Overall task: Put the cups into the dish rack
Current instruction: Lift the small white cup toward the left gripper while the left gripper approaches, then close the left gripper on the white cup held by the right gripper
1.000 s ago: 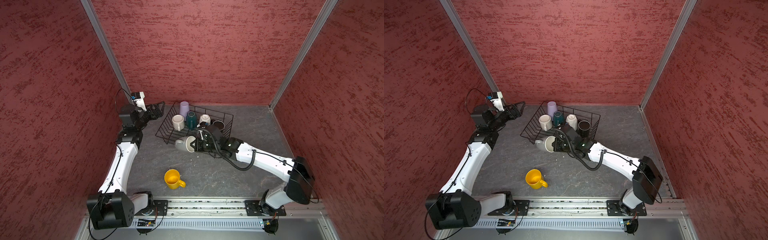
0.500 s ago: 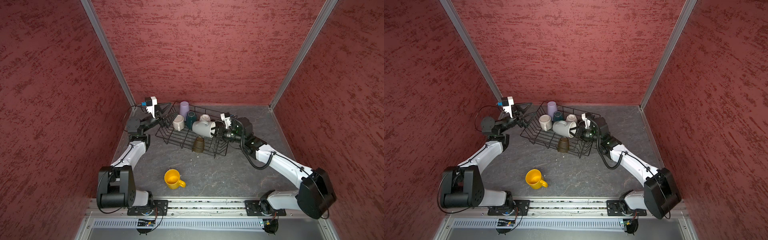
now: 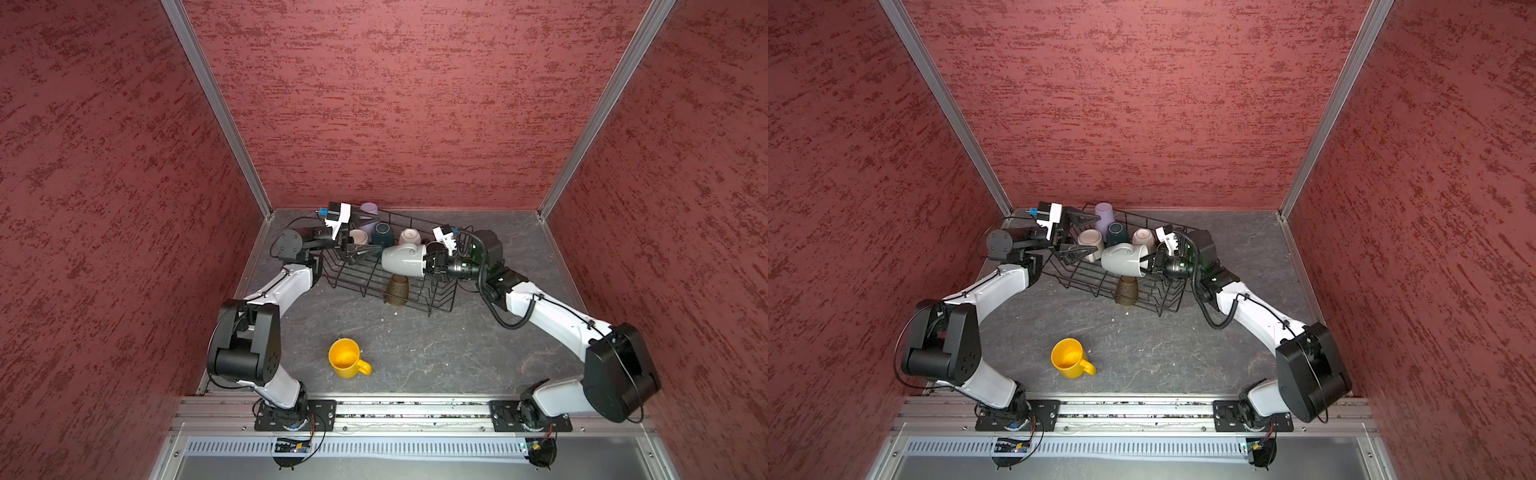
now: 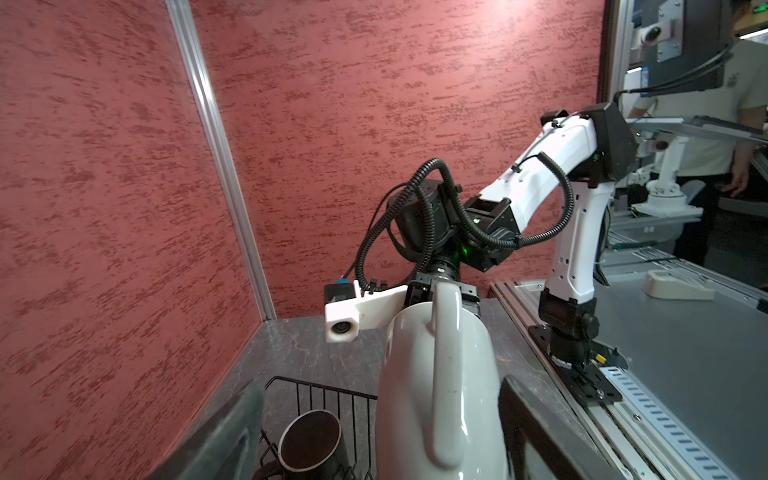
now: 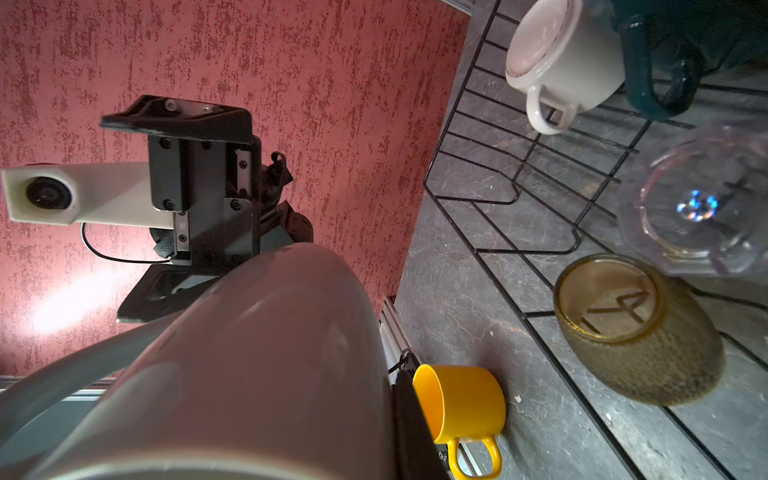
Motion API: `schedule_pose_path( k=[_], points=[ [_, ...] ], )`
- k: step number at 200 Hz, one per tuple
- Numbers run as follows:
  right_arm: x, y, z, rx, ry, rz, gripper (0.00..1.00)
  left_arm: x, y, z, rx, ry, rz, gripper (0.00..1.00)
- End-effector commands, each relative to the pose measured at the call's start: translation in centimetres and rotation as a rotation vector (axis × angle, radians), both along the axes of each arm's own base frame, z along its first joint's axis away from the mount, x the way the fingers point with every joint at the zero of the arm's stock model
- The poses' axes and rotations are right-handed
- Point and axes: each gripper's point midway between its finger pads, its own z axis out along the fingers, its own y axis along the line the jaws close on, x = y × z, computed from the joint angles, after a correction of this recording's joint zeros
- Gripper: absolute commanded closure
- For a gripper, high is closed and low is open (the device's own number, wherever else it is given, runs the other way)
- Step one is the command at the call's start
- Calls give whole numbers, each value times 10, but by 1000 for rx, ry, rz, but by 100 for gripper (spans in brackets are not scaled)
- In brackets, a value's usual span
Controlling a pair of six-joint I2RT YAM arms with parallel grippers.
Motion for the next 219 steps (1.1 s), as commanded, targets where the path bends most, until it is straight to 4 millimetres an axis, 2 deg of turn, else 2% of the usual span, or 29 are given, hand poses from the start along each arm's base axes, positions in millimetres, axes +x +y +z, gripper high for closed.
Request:
schedule_pose_path(
  k=[1, 58, 121, 219],
  points=[
    [-1, 4, 41, 79, -106, 42, 100, -11, -9, -6, 51, -51, -79, 15],
    [2, 5, 40, 83, -103, 41, 100, -21, -27, -14, 73, -15, -155, 20],
    [2, 4, 42, 84, -109, 28, 100, -15, -45, -17, 46, 38, -168, 28],
    [6, 3, 40, 80, -104, 8, 100, -9, -63, -22, 42, 97, -169, 50]
  ],
)
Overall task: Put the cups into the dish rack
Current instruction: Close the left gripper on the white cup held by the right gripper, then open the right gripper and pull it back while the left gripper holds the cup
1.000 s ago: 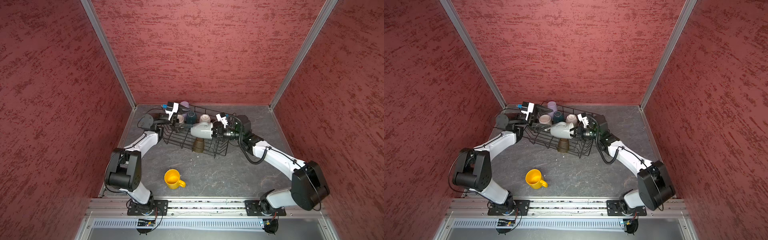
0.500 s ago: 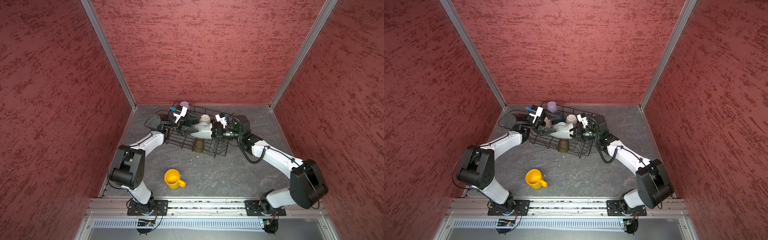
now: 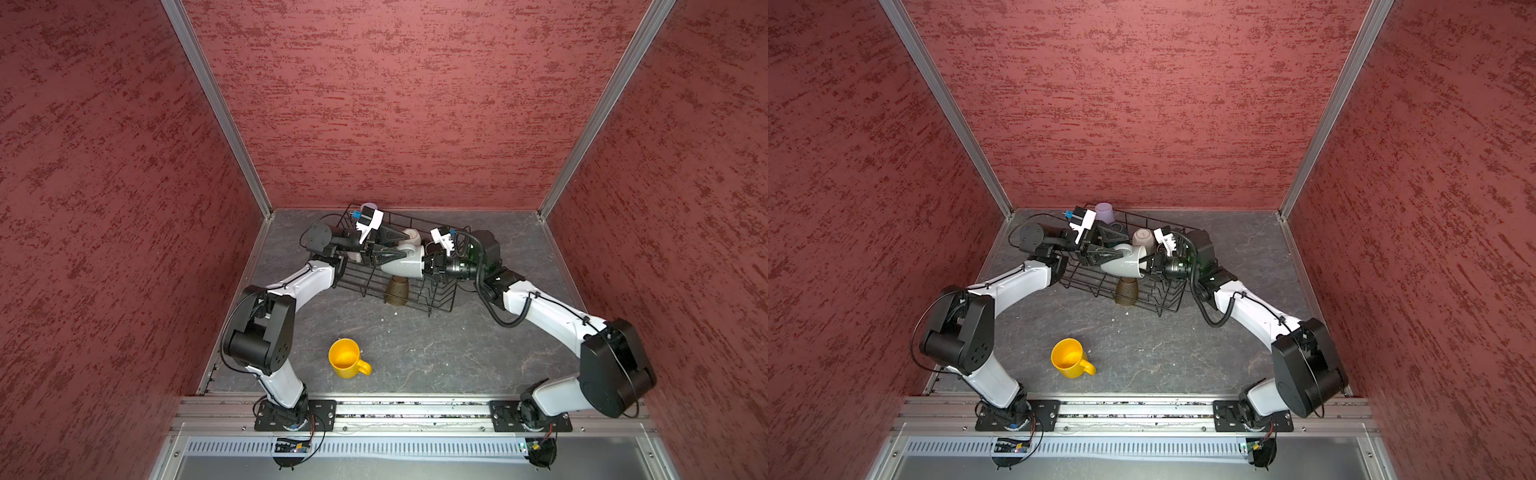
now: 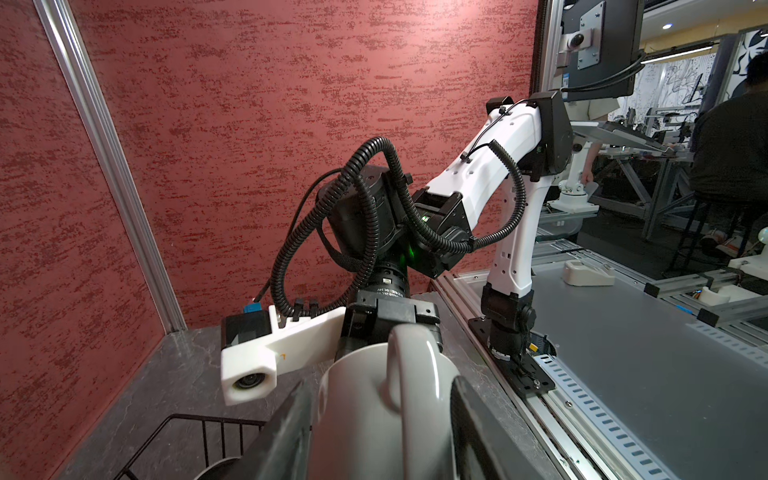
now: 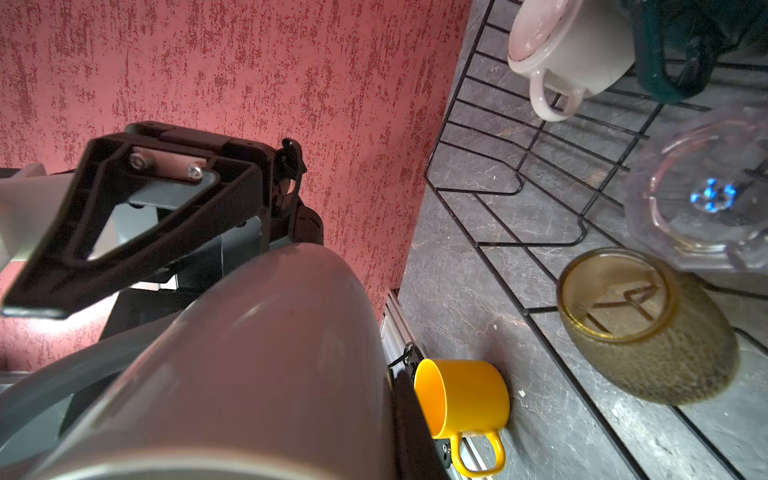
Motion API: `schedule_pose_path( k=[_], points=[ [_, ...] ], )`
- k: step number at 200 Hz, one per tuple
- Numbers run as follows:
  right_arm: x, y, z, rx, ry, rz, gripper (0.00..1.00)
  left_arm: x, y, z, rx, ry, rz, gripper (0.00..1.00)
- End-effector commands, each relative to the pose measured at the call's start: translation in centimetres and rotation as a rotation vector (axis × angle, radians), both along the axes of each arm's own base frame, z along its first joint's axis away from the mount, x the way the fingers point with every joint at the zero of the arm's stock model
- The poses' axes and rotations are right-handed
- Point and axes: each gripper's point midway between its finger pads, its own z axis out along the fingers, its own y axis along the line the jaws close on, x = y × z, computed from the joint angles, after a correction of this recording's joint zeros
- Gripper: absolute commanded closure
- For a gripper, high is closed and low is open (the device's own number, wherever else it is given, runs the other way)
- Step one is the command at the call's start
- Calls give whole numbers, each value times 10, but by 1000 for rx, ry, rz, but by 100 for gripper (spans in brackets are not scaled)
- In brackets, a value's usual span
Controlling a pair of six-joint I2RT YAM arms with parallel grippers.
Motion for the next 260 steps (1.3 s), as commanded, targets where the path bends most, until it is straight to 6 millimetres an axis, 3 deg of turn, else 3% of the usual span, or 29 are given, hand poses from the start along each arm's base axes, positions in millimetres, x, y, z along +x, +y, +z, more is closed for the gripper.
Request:
schedule_pose_path(
  k=[1, 25, 60, 93, 156, 197, 222, 260],
  points=[
    [5, 0, 44, 73, -124, -9, 100, 5, -5, 1, 0, 3, 6, 50],
    [6, 0, 44, 74, -126, -13, 100, 7, -7, -2, 11, 19, 4, 59],
    [7, 1, 42, 74, -120, -16, 100, 8, -8, 1, 10, 19, 10, 85],
    [8, 1, 43, 81, -119, -19, 100, 9, -8, 9, 4, 18, 25, 100],
    [10, 0, 39, 80, -113, -31, 100, 9, -7, 21, 24, 45, 58, 100],
    [10, 0, 39, 88, -117, -39, 84, 9, -5, 25, 44, 55, 103, 100],
    [11, -1, 39, 89, -117, -46, 68, 8, -1, 28, 60, 54, 116, 100],
    [11, -4, 36, 76, -114, -64, 56, 11, 6, 28, 94, 85, 151, 100]
  ],
)
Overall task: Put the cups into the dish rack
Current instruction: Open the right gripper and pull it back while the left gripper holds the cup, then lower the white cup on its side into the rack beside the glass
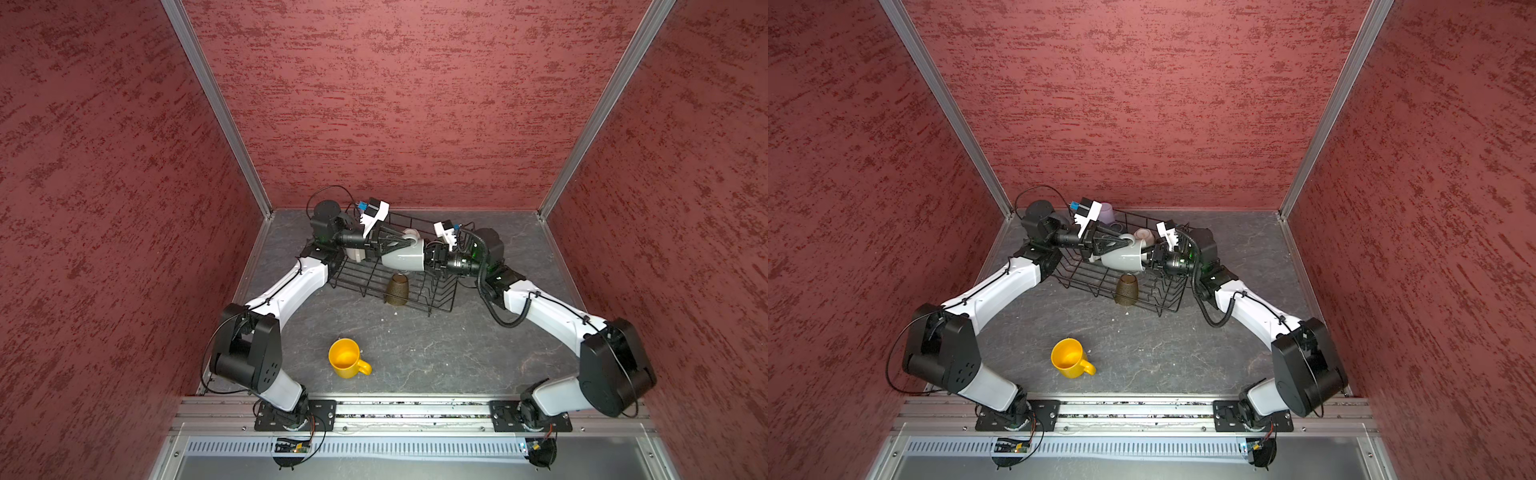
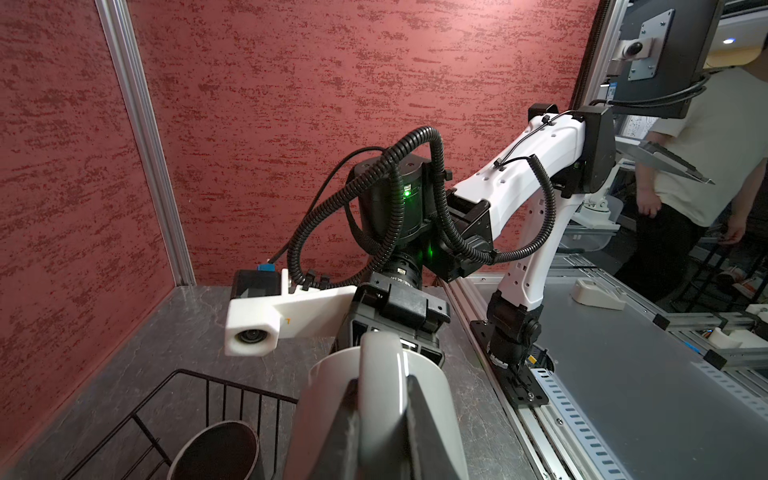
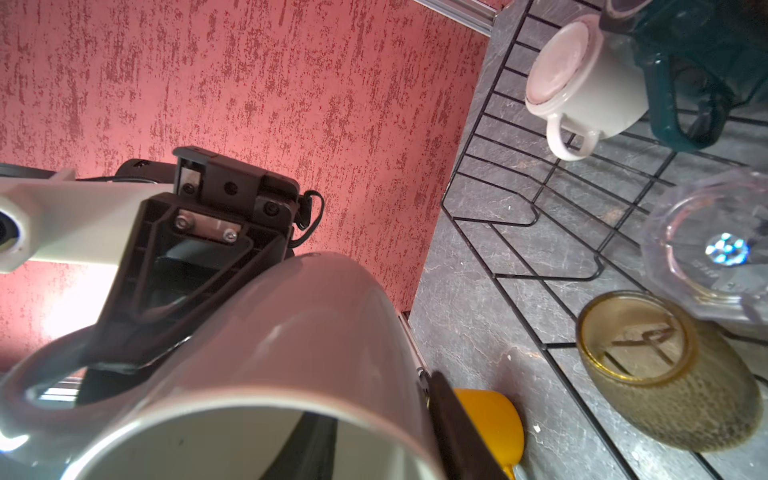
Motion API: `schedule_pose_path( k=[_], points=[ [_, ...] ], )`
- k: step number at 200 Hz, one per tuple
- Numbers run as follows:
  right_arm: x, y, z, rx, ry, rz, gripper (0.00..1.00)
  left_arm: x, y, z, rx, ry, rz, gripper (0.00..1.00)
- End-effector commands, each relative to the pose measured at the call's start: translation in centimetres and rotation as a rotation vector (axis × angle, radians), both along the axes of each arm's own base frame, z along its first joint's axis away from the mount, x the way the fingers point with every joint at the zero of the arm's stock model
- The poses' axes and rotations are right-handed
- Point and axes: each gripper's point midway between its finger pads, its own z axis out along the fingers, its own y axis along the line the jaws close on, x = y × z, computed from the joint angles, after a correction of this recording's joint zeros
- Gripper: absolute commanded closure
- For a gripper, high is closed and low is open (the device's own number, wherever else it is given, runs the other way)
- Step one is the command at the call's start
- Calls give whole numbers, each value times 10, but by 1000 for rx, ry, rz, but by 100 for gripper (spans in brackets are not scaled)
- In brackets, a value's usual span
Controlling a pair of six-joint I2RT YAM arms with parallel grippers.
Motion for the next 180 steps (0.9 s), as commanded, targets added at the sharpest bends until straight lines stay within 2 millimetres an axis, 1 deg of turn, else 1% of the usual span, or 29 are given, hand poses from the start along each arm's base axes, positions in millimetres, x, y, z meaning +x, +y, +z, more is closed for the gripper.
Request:
schedule_pose_path(
  k=[1, 23, 51, 72, 87, 101, 104, 119, 135, 162, 180],
  points=[
    [0, -2, 19, 23, -68, -23, 55, 0, 9, 19, 12, -34, 51, 100],
    [4, -11, 13, -11, -62, -65, 48, 10, 17, 22, 48, 19, 106, 100],
    [16, -37, 2, -101, -63, -186, 37, 24, 27, 23, 117, 101, 206, 100],
    [24, -61, -7, -204, -69, -294, 29, 38, 35, 14, 197, 193, 302, 100],
    [29, -79, -7, -258, -86, -370, 22, 49, 42, 6, 255, 270, 370, 100],
    [31, -94, -8, -316, -104, -432, 15, 60, 48, -5, 319, 353, 437, 100],
    [31, -96, -9, -330, -105, -442, 14, 62, 48, -5, 326, 364, 448, 100],
    [34, -109, -8, -385, -120, -494, 9, 71, 55, -19, 398, 450, 517, 100],
    [34, -117, -7, -414, -134, -516, 6, 80, 64, -31, 468, 527, 588, 100],
    [34, -121, -7, -432, -152, -522, 4, 93, 79, -51, 555, 601, 698, 100],
    [35, -122, -9, -441, -157, -522, 3, 100, 87, -59, 596, 651, 744, 100]
  ],
)
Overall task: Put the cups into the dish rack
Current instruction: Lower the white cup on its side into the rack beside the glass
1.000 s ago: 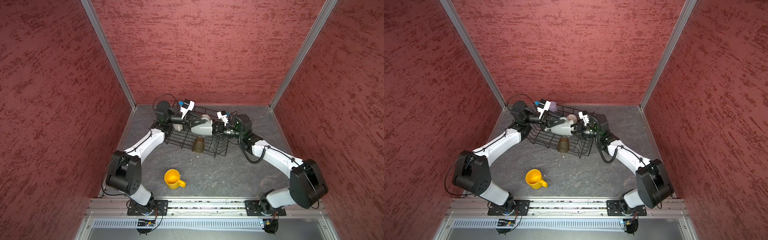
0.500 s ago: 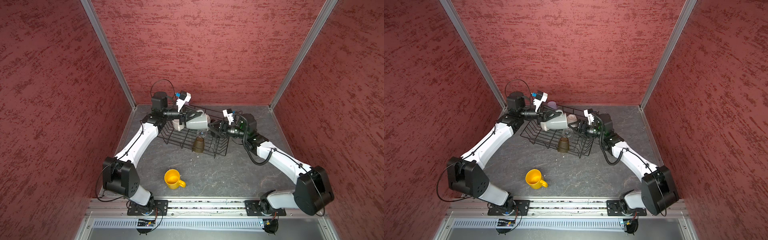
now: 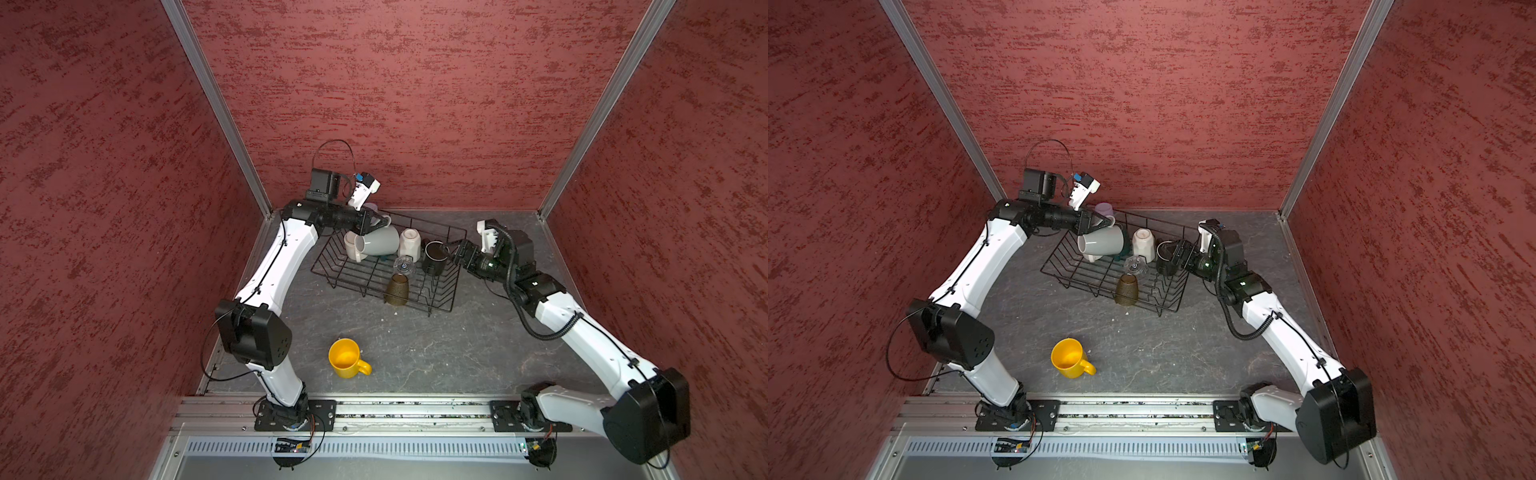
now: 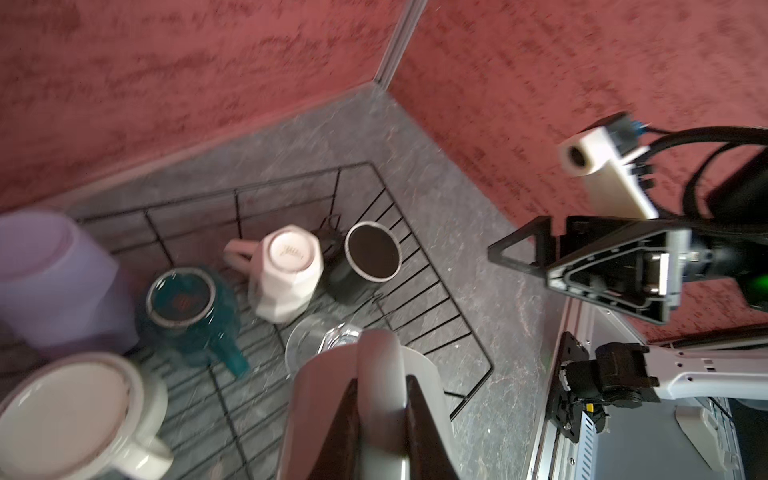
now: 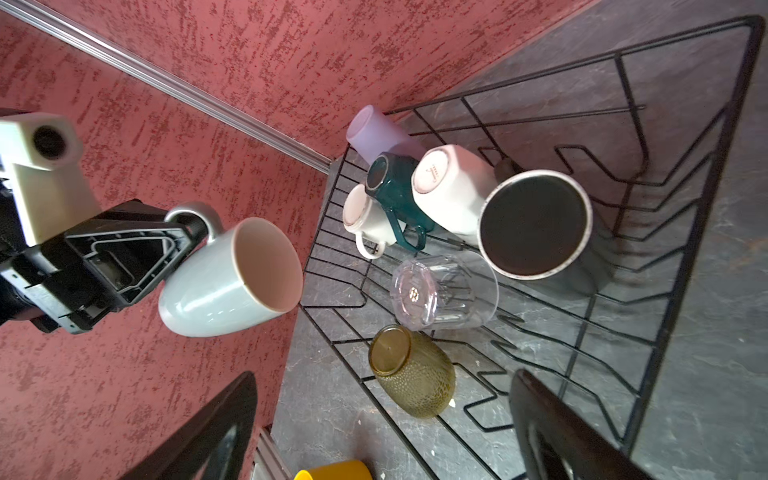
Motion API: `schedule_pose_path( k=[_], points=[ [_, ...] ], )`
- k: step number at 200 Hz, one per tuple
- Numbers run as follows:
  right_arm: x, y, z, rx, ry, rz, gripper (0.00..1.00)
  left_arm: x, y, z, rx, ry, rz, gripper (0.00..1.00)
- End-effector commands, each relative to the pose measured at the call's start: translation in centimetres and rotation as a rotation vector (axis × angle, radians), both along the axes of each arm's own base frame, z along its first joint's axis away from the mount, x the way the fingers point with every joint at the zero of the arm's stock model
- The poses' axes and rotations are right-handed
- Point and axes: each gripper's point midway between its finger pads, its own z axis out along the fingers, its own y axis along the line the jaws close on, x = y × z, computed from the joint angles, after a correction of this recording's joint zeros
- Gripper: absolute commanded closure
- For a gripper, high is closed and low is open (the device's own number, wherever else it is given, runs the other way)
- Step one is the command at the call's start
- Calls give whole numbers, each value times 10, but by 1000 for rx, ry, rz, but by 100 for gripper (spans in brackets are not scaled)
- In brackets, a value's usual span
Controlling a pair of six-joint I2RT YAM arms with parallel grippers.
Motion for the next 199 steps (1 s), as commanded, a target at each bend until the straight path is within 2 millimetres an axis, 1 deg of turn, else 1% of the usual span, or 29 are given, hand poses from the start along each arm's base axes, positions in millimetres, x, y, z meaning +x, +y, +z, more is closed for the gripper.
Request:
schedule_pose_path(
  k=[1, 24, 47, 63, 113, 159, 199],
  points=[
    [4, -11, 11, -50, -44, -39, 3, 2, 21, -8, 86, 86, 107, 100],
    [4, -12, 8, -59, -48, -33, 2, 9, 31, -15, 152, 130, 158, 100],
    [4, -12, 5, -68, -50, -24, 1, 18, 48, -31, 242, 177, 237, 100],
    [4, -13, 3, -76, -50, -20, 1, 25, 57, -39, 267, 226, 282, 100],
    [2, -15, -4, -102, -49, -10, 1, 37, 81, -65, 368, 316, 368, 100],
    [4, -16, -7, -118, -51, -5, 1, 45, 95, -82, 427, 361, 404, 100],
    [6, -16, -14, -130, -38, 3, 1, 50, 103, -102, 473, 418, 409, 100]
  ],
)
